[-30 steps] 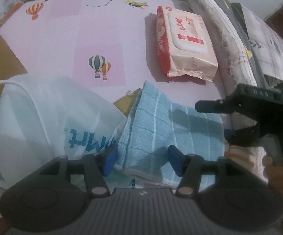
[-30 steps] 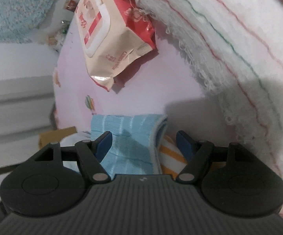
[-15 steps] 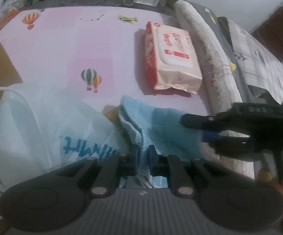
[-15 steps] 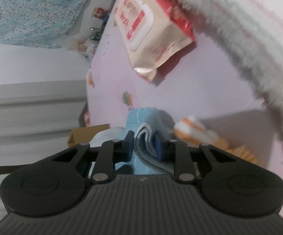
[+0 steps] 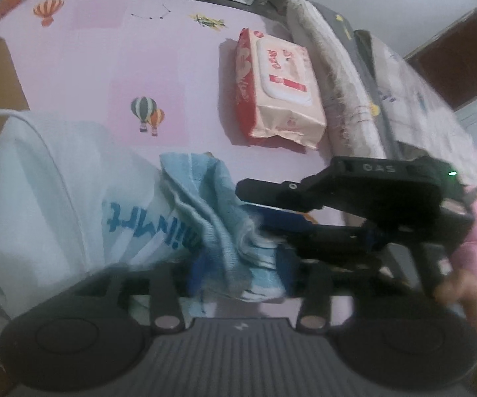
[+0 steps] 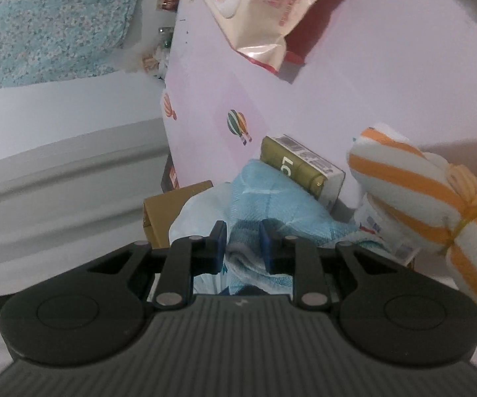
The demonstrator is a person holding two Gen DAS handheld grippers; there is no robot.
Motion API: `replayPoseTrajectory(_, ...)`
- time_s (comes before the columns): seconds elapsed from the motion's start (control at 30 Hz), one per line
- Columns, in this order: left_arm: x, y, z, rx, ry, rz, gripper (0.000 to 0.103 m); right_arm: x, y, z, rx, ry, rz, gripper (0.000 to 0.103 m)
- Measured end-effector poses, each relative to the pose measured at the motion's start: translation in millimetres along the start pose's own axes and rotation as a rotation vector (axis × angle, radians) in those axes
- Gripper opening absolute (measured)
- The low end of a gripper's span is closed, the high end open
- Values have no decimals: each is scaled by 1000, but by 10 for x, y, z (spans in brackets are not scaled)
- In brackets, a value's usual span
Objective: Organize soft objects
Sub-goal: 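Carry the blue towel into the box with both tools and release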
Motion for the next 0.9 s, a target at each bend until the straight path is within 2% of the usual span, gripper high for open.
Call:
replayPoseTrajectory(0.13,58,-7,20,-3,-27,-3,66,-10,-9,-49,-29,10,-19,24)
replayPoseTrajectory(0.2,63,-1,-17,-11,-11,3,66,-50,-23,-62,-43,17,-13,32)
replayPoseTrajectory(0.33,18,44,-83,-14,7,40,55,-101,-3,-75,-60,31,4,44)
replayPoseTrajectory(0.4,-24,69,-110,-15,8,68,46,-117,6,-63,-65,47,-3,50)
replayPoseTrajectory(0.47,-82,87,-140,-21,17,95,33,-103,33,-32,-69,76,-24,52)
replayPoseTrajectory(0.63,-137,99,-190,-30,29,108,23,-64,51,28,-79,120,-64,52)
replayPoseTrajectory(0.73,-116,88,-197,-25,46,89,21,-125,65,92,-54,119,-24,56)
replayPoseTrajectory(0.83,-106,86,-194,-18,53,82,18,-143,182,225,13,68,45,57)
replayPoseTrajectory(0.9,-85,87,-186,-7,57,68,17,-72,272,269,46,-3,77,56)
Point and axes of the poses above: each gripper's, at about its wrist camera, not at the fingertips, and z roughly against the way its jaws point, x to its right, y to its top, the point moved 10 cm from there along -z, roughly the way its jaws point, and after that the axes turned 1 degree about z, right-handed, at the moved point
